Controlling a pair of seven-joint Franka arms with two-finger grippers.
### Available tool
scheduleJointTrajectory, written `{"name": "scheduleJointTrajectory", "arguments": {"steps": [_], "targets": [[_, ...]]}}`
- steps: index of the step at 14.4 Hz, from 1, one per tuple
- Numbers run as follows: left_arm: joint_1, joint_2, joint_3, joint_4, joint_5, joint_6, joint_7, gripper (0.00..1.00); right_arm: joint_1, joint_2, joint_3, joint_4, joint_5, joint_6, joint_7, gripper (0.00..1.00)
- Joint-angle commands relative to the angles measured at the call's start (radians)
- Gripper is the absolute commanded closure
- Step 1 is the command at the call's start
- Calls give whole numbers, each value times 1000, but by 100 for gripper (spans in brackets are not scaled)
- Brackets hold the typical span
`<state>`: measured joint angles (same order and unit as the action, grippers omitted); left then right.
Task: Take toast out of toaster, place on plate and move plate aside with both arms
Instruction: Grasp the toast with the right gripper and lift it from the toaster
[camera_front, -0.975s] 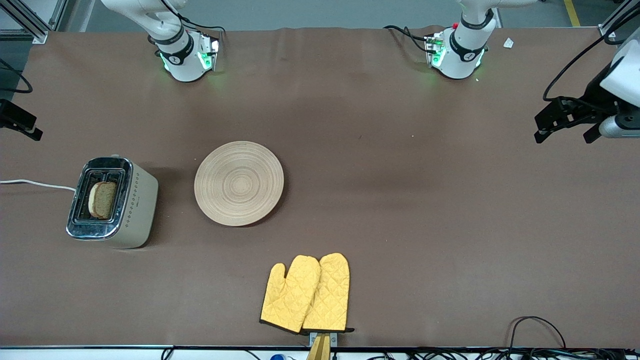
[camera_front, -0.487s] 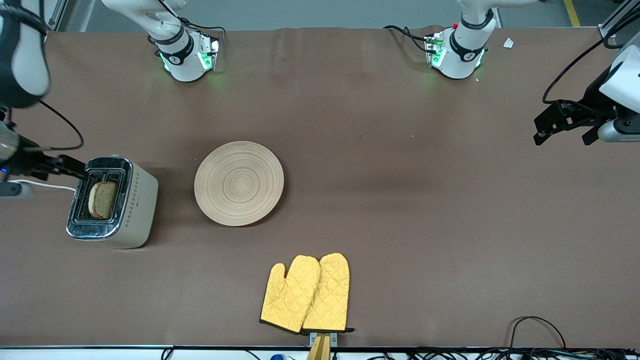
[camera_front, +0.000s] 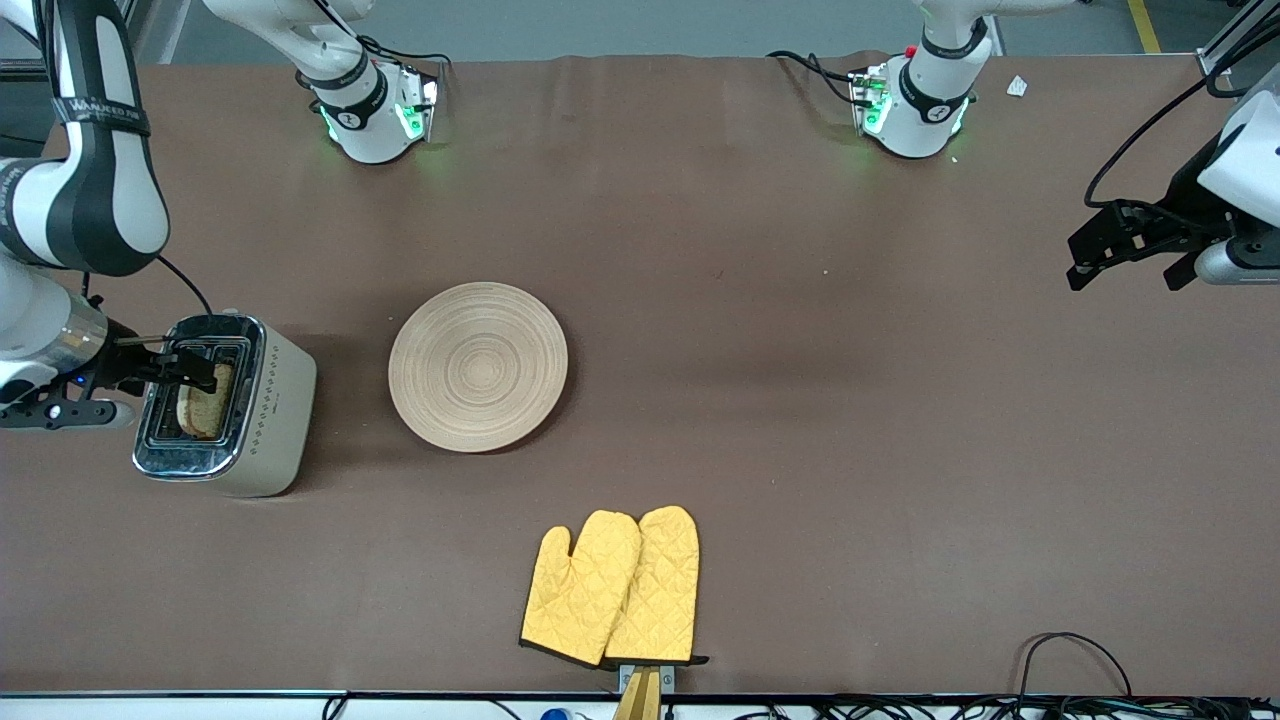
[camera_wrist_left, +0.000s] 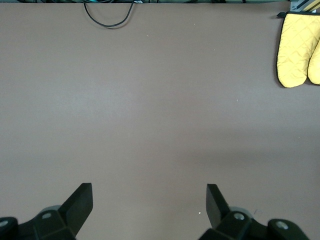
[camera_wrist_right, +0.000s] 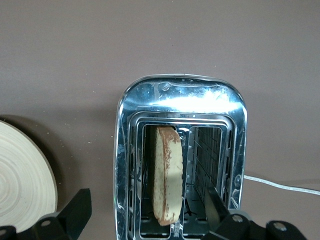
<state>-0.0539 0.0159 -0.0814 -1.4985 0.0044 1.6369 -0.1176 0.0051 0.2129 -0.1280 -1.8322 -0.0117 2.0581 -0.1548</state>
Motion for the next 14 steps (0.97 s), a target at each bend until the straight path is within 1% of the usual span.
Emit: {"name": "scheduleJointTrajectory", "arguments": {"steps": [1, 4, 6, 7, 8, 9, 10, 11, 12, 13, 14], "targets": [[0, 12, 3, 24, -11, -20, 15, 0, -17, 17, 13, -13, 16, 27, -23, 0], [-3, 12, 3, 24, -9, -20, 6, 0, -19, 23, 13, -73, 16, 112, -43, 0], [-3, 12, 3, 26, -9, -20, 6, 0, -22, 25, 13, -75, 18, 122, -57, 0], [-3, 12, 3, 26, -9, -20, 6, 0, -28, 25, 13, -75, 18, 122, -61, 4], [-3, 12, 3, 26, -9, -20, 6, 0, -30, 25, 13, -75, 18, 122, -90, 13], [-3, 12, 3, 26, -9, -20, 6, 0, -37, 26, 10, -76, 19, 123, -130, 41], [-3, 12, 3, 26, -9, -20, 6, 0, -40, 26, 4, -76, 38, 123, -143, 66], [-3, 12, 3, 26, -9, -20, 6, 0, -40, 28, 1, -76, 62, 123, -146, 82], [-3, 12, 3, 26, -9, -20, 6, 0, -40, 34, -8, -81, 67, 126, -146, 92], [-3, 12, 3, 26, -9, -20, 6, 0, -40, 37, -13, -82, 68, 141, -146, 97], [-3, 12, 3, 26, -9, -20, 6, 0, -40, 37, -13, -87, 68, 143, -147, 100]]}}
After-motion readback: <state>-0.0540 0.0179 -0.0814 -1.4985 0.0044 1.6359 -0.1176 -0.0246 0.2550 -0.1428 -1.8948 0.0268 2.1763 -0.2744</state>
